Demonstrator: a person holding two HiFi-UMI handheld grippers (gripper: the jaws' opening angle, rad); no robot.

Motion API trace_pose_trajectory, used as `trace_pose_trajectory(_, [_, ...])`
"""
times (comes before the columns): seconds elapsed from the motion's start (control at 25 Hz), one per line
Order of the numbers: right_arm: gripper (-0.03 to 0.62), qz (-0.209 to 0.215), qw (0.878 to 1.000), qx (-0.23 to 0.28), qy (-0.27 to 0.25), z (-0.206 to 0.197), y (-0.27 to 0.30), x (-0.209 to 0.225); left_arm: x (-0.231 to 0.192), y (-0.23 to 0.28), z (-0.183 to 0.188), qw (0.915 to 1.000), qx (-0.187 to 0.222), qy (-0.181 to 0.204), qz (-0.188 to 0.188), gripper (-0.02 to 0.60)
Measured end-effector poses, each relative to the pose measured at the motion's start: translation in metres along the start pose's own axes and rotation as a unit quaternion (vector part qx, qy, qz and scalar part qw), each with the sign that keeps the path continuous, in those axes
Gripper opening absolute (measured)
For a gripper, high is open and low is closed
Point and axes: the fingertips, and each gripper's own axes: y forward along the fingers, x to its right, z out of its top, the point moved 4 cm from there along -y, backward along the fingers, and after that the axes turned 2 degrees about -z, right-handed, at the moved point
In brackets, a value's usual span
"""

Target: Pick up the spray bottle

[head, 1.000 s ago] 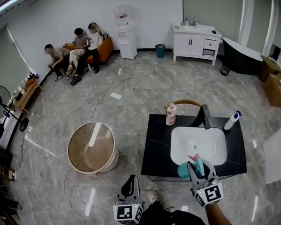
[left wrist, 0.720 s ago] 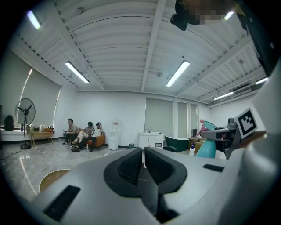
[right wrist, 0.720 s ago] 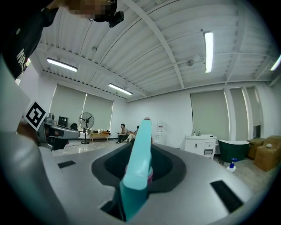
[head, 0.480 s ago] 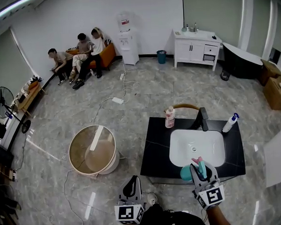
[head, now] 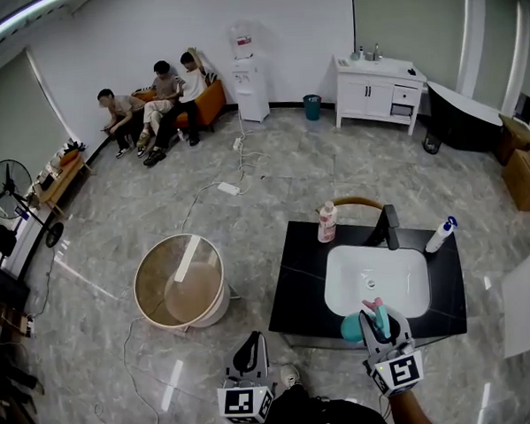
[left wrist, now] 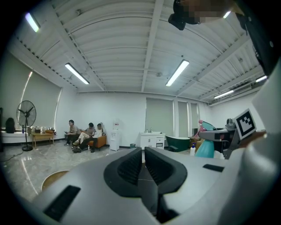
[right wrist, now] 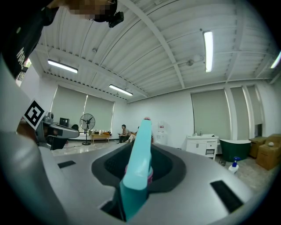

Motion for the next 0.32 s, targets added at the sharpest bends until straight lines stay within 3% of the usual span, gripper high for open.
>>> trace_pose_trajectory(0.32, [0.101, 0.006, 1.000, 0.001, 0.000, -0.0019, 0.0086, 0.0001, -0.0021, 0.0060, -0.0001, 1.0000, 0.000, 0.004, 0.003, 0.029])
